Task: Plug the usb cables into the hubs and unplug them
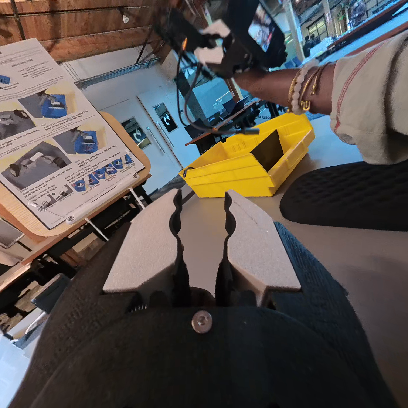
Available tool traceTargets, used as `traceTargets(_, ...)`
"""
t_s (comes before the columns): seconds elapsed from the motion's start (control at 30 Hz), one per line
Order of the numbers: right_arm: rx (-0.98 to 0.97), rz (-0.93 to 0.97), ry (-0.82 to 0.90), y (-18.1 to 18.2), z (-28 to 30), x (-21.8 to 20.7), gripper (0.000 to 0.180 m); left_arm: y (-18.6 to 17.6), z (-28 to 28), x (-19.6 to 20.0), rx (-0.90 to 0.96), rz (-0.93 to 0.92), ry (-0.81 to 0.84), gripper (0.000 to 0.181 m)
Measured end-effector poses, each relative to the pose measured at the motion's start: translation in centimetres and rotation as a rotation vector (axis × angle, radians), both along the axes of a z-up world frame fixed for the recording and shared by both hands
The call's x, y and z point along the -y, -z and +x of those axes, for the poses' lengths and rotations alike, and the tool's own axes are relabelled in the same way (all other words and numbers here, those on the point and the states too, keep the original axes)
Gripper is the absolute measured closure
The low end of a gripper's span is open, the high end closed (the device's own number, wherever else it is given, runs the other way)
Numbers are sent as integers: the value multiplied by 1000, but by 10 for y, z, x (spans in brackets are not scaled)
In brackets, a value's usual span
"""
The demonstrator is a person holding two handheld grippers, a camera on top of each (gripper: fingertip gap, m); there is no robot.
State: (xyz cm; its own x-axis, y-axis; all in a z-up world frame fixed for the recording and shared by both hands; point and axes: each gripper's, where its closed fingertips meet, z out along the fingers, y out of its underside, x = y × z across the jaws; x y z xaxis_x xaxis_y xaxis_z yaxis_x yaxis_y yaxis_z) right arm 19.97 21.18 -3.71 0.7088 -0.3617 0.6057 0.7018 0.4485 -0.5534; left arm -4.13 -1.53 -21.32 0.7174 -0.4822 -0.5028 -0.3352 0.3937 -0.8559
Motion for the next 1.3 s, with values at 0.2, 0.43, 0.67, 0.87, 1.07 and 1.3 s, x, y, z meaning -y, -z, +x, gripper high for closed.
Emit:
traceTargets(0.2, 65, -214, 10, 77, -9, -34, 156, 0, -1, 1, 2, 7, 2, 144)
traceTargets(0.43, -42, -714, -84, 152, -4, -48, 155, -1, -2, 2, 6, 7, 7, 145)
traceTargets(0.67, -158, -1296, -157, 238, 1, -39, 155, 0, 0, 2, -5, 5, 10, 145)
traceTargets(0.87, -216, -1227, -269, 199, -21, -22, 135, 5, -3, -4, 12, -47, -2, 145)
traceTargets(1.07, 61, -1373, -721, 180, -72, 95, 135, 3, -2, -3, 38, -58, 11, 145)
traceTargets(1.3, 414, -1446, -341, 232, -33, 110, 173, 4, -3, -2, 38, -54, 9, 145)
